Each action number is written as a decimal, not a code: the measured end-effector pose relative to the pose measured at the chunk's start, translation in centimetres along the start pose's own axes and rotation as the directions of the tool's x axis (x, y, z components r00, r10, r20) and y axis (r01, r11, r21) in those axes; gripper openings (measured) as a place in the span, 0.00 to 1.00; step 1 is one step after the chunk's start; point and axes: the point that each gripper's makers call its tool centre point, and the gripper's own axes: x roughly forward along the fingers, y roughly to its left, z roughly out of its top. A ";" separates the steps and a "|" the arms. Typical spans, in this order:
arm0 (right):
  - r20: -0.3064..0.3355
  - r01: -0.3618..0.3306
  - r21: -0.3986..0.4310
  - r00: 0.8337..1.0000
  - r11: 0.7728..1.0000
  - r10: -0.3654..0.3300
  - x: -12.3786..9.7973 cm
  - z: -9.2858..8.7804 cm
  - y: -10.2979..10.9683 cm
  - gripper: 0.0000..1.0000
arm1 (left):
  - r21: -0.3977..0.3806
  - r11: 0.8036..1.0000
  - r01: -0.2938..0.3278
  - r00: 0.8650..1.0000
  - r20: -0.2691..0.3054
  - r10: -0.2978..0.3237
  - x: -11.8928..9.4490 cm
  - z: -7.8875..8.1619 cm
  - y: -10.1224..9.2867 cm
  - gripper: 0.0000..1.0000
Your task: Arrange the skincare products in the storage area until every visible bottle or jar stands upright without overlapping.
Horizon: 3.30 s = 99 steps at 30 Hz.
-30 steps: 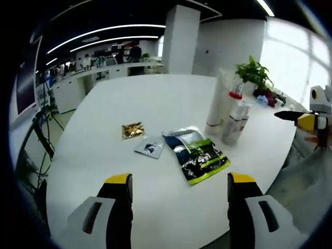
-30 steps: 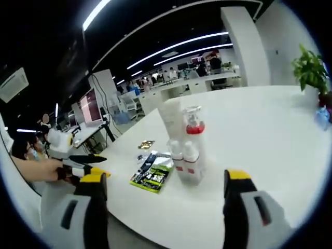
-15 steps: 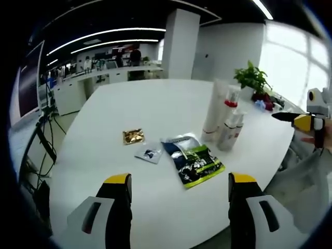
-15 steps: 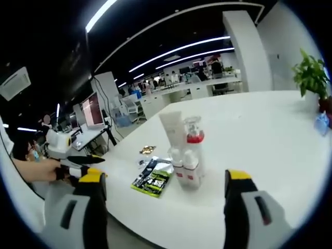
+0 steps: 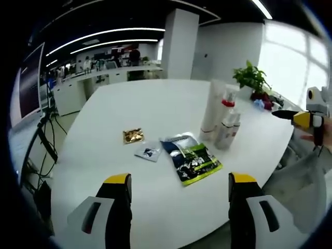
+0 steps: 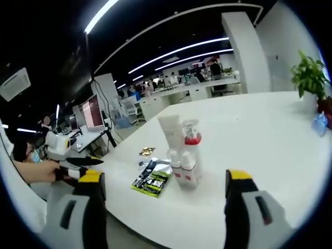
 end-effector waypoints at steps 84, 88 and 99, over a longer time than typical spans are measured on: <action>-0.066 0.113 0.082 0.992 0.990 -0.107 1.7 -1.8 -3.4 0.97 | 0.235 0.941 0.242 0.844 -0.529 -0.086 13.2 -1.2 6.4 0.58; -0.069 0.118 0.087 0.991 0.989 -0.112 2.0 -1.8 -3.6 0.97 | 0.246 0.938 0.244 0.845 -0.529 -0.081 14.3 -1.0 6.5 0.55; -0.076 0.128 0.100 0.990 0.987 -0.121 2.2 -2.2 -3.9 0.97 | 0.263 0.935 0.238 0.834 -0.549 -0.057 15.8 -0.7 7.4 0.45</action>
